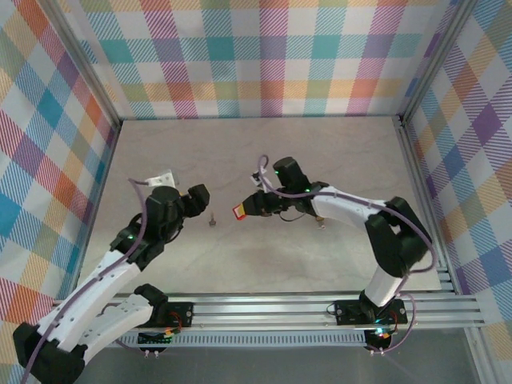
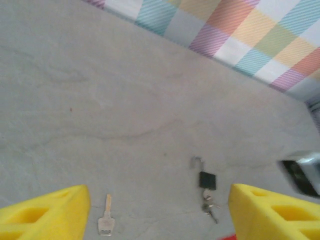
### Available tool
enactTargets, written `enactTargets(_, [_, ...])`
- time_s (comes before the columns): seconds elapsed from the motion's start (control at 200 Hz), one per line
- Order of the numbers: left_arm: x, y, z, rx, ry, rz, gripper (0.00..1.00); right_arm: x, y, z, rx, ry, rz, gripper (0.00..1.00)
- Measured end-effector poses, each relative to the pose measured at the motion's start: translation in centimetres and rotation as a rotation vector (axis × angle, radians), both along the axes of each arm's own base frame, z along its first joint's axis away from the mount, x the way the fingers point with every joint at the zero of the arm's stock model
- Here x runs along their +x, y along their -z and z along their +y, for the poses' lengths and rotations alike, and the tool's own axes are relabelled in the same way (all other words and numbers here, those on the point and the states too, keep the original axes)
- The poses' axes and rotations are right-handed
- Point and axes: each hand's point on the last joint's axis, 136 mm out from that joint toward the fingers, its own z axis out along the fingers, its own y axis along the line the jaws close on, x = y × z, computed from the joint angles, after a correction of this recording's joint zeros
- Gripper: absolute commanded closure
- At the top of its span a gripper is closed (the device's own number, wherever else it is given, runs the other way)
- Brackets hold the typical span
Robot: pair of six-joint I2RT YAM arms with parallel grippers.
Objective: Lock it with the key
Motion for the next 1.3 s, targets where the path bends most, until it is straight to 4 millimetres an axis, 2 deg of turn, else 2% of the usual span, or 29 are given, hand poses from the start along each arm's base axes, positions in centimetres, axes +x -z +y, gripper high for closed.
enactTargets(0.05, [-0.8,-1.3,0.6,0.012,-0.005,-0.003,0.14,0.1,0.8,1.1,-0.034,-0.024,0.001,1.00])
enactTargets(0.095, [-1.3,-2.1,1.1,0.024,-0.011,0.002,0.00,0.1,1.5,1.9,-0.067,-0.042,0.003,1.00])
enactTargets(0.265, [-3.0,-4.4,3.3,0.124,-0.033,0.002,0.00,0.0,4.7,3.6,-0.191,-0.096,0.024,1.00])
enactTargets(0.41, [-3.6,-4.1,4.5,0.203,-0.048,0.005,0.00,-0.3,7.4,4.1,-0.272,-0.130,0.060,1.00])
enactTargets(0.52, [-3.9,-2.9,5.0,0.238,-0.056,0.014,0.00,-0.5,8.7,4.1,-0.317,-0.152,0.082,1.00])
enactTargets(0.645, [-4.2,-1.4,5.6,0.272,-0.062,0.033,0.00,-0.5,9.4,4.3,-0.351,-0.171,0.088,1.00])
enactTargets(0.99, [-4.2,-0.8,6.0,0.301,-0.065,0.041,0.00,0.1,9.9,5.0,-0.378,-0.218,0.079,1.00])
enactTargets(1.12, [-4.2,-0.8,6.1,0.301,-0.070,0.042,0.00,0.4,10.1,5.4,-0.389,-0.230,0.069,0.93])
enactTargets(1.3, [-4.2,-0.7,6.3,0.303,-0.075,0.044,0.00,0.8,10.6,5.4,-0.424,-0.234,0.063,0.90])
